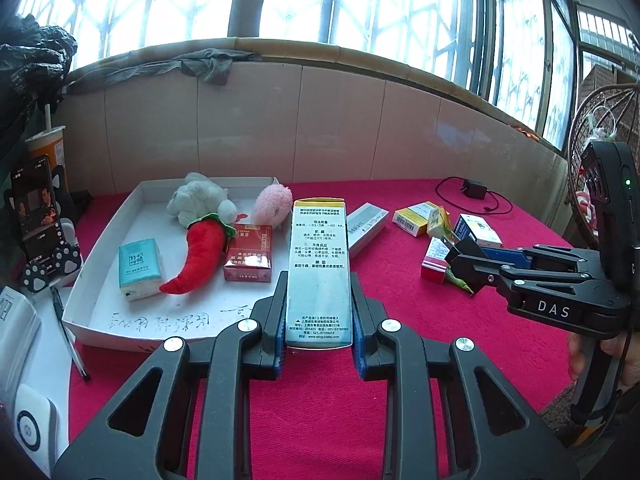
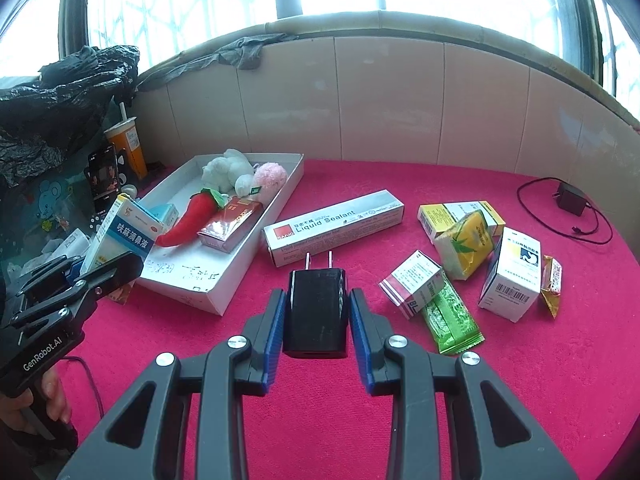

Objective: Organize objects
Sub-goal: 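Carry the white medicine box and black charger toward the white tray with both grippers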

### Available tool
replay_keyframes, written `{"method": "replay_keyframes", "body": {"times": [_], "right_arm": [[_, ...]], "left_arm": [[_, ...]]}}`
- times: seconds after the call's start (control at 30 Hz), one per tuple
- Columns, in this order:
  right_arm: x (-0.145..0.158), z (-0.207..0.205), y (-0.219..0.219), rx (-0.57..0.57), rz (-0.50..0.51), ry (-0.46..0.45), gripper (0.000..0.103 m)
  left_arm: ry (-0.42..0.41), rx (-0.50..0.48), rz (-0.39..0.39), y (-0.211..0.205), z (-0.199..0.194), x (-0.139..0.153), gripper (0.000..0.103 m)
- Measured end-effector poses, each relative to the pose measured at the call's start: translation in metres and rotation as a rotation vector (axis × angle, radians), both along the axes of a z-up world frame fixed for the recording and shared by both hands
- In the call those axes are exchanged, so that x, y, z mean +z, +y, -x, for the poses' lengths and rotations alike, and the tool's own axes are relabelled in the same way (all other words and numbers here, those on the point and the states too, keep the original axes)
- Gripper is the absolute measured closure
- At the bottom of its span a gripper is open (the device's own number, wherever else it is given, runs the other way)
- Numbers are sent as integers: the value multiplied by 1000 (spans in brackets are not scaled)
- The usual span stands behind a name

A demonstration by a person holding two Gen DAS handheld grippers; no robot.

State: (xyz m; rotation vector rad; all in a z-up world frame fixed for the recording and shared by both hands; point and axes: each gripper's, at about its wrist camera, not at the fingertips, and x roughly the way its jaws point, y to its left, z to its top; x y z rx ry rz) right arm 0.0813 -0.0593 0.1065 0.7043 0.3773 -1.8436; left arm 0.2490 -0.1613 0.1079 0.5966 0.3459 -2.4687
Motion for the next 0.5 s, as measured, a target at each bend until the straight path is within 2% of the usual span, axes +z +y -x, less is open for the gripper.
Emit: {"method": "replay_keyframes", "body": {"times": [0.5], "right_arm": [[17,-15,-20,42,2,42,72]], "left_arm": [[36,62,-26,-16,-21,1,79]]}}
